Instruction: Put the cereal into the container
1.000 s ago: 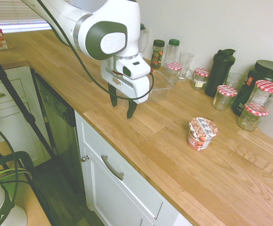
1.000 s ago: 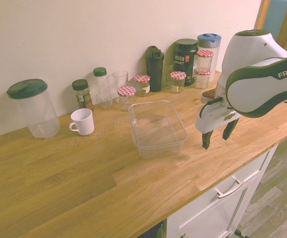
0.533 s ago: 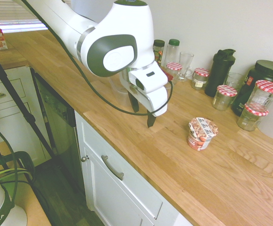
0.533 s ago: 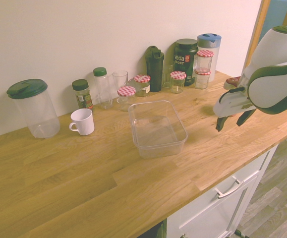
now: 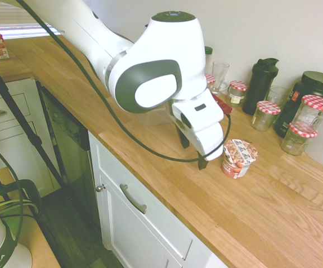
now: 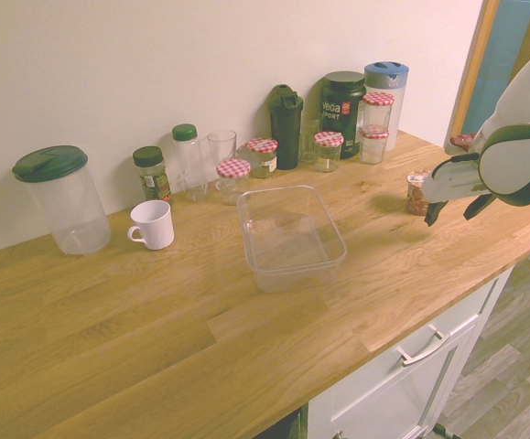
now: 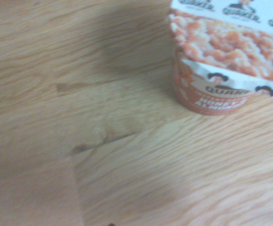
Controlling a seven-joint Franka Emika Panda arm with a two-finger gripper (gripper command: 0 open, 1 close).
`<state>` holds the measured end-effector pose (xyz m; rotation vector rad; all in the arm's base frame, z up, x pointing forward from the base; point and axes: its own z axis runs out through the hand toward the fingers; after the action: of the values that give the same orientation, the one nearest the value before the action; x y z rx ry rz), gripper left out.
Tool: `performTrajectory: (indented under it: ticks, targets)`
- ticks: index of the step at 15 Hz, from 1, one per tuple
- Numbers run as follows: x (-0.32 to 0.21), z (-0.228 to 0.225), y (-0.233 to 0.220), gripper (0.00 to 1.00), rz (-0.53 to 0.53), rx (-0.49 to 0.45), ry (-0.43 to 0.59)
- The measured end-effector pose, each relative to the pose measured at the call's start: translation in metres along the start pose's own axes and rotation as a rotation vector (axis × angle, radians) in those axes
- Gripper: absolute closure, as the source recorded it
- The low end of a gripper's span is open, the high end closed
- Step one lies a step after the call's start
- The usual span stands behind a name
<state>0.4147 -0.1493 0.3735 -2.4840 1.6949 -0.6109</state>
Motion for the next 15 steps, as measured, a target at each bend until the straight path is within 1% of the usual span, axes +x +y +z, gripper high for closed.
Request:
performTrajectory:
  ticks: [2, 5, 10, 15]
  targets:
    - [0.005, 0.006, -0.002, 0.00, 0.022, 0.018, 0.034]
    - [0.020, 0.016, -0.014, 0.00, 0.050, 0.025, 0.058]
    - [0.043, 0.038, -0.036, 0.00, 0.054, 0.025, 0.059]
    - [0.060, 0.058, -0.044, 0.00, 0.054, 0.012, 0.054]
